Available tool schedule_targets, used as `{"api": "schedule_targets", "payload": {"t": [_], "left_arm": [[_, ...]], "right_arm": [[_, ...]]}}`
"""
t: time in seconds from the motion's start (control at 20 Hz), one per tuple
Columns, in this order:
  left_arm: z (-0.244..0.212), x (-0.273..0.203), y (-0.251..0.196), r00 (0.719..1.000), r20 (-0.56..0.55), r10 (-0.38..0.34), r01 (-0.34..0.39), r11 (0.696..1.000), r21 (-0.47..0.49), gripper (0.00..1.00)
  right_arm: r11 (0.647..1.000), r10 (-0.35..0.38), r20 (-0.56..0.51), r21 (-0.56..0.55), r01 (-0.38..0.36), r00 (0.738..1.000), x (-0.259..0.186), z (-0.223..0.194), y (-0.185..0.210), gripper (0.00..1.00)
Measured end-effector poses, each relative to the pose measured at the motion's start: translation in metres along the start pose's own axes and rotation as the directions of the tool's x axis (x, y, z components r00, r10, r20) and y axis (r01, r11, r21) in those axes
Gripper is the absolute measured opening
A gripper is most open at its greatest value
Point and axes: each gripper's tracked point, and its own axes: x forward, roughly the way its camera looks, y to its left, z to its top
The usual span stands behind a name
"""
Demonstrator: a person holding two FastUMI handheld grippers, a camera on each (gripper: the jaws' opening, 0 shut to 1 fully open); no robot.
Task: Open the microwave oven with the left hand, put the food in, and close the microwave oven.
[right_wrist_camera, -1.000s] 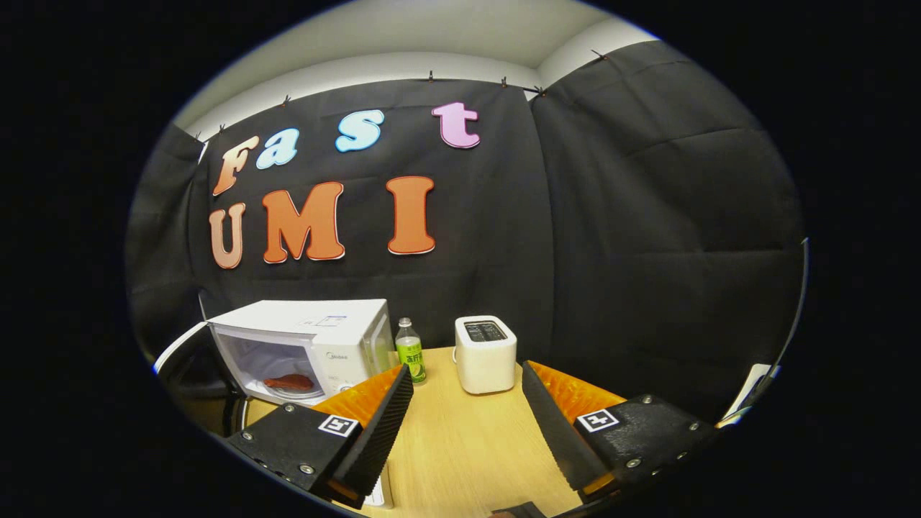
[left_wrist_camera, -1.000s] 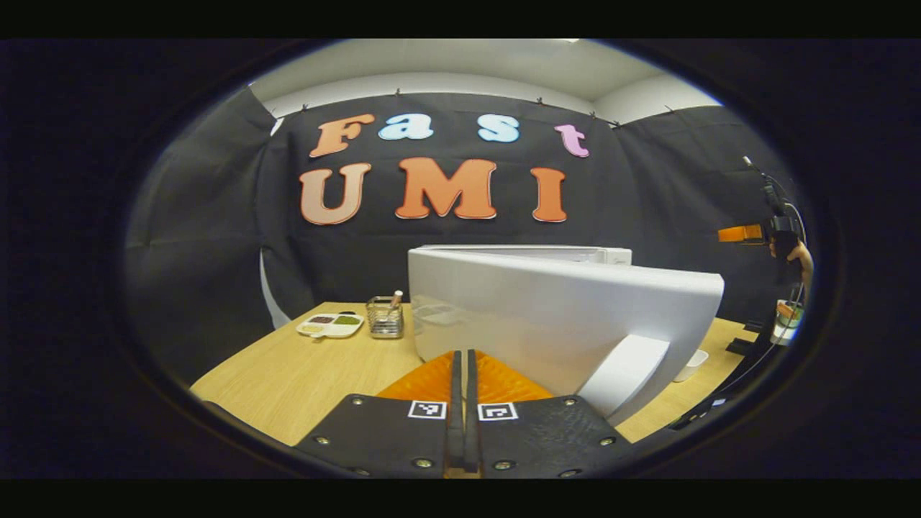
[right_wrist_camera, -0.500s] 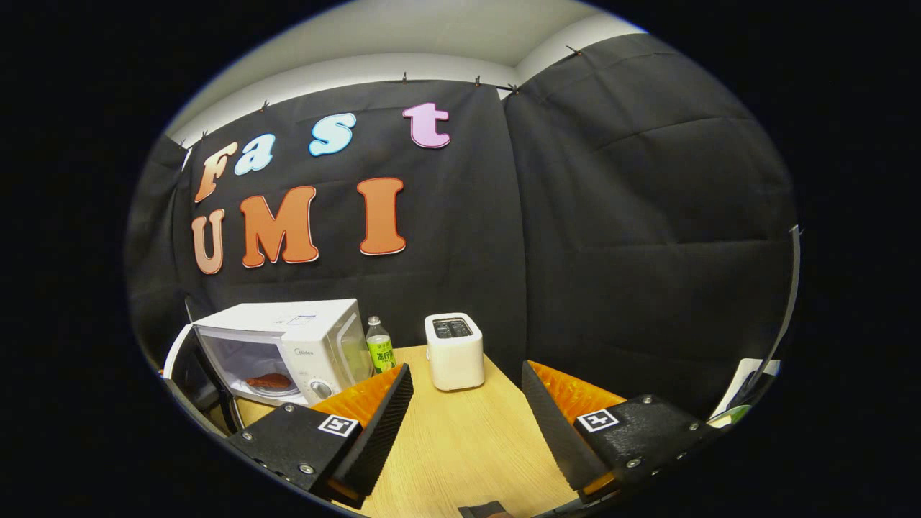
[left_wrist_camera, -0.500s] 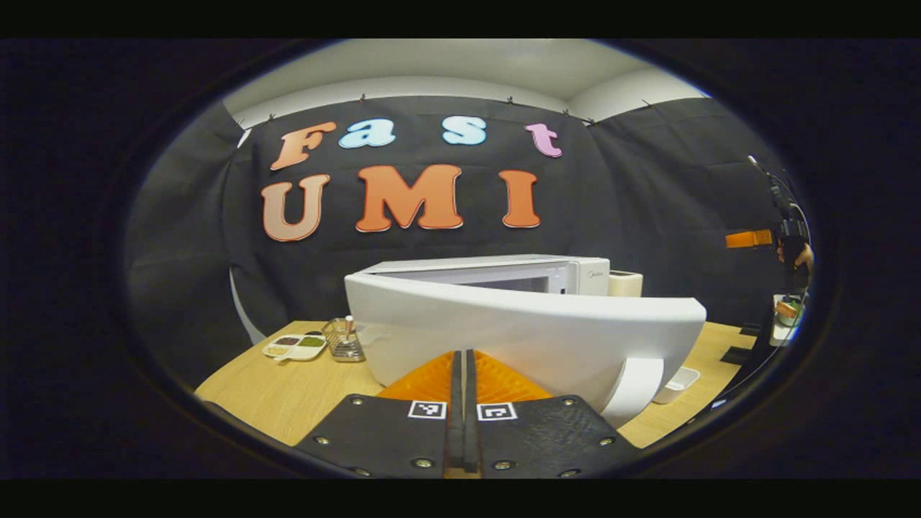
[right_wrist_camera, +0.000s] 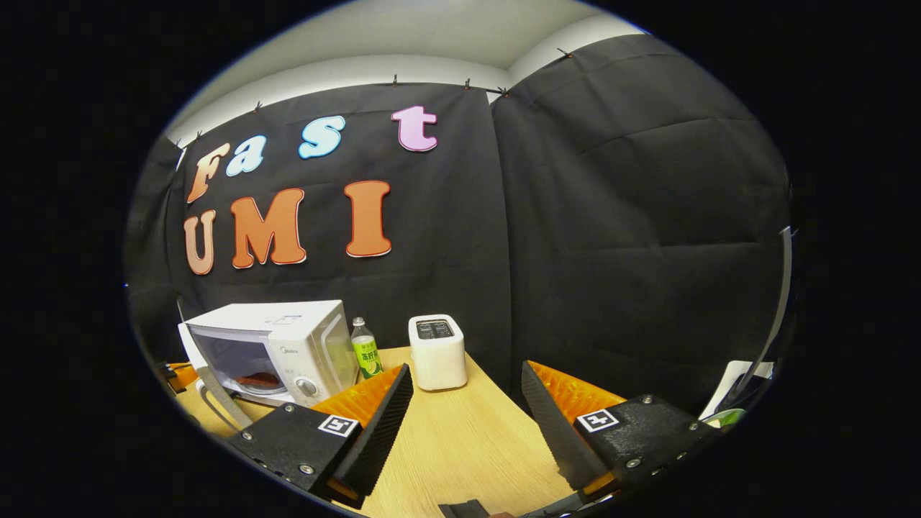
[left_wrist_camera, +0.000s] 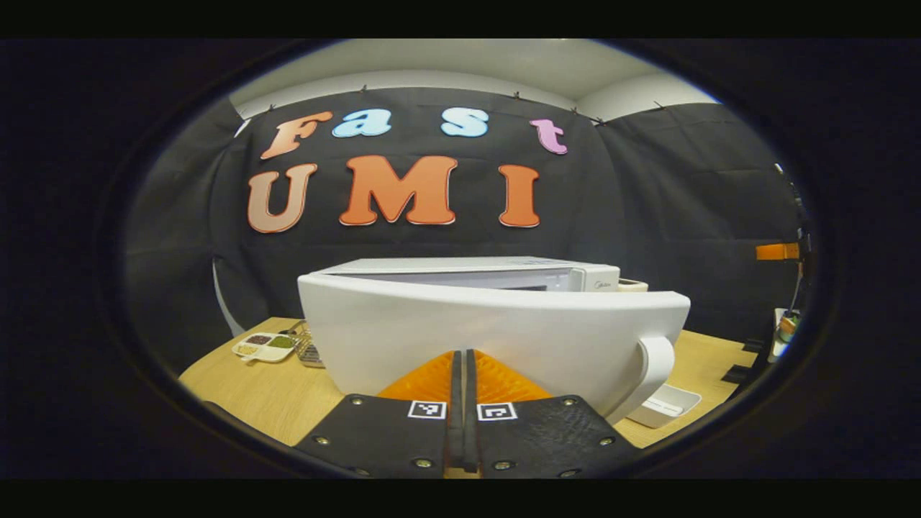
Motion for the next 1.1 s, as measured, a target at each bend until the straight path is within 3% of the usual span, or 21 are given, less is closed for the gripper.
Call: {"api": "schedule_targets", "payload": {"t": [0.35,0.85,1.1], "left_arm": [[-0.017,0.056,-0.018,0.999,-0.033,0.004,-0.004,1.0,-0.006,0.0],[-0.018,0.093,-0.012,0.984,0.017,0.177,-0.178,0.977,0.121,0.01],[-0.017,0.097,-0.014,0.988,-0.018,0.155,-0.154,0.986,0.063,0.01]], "right_arm": [[1.0,-0.015,-0.012,0.009,0.015,1.0,-0.002,-0.005,-0.003,0.94],[0.999,-0.032,-0.021,0.019,0.033,0.999,0.003,-0.012,-0.006,0.95],[1.0,-0.008,-0.036,0.028,0.009,0.999,0.006,-0.014,0.006,0.95]]}}
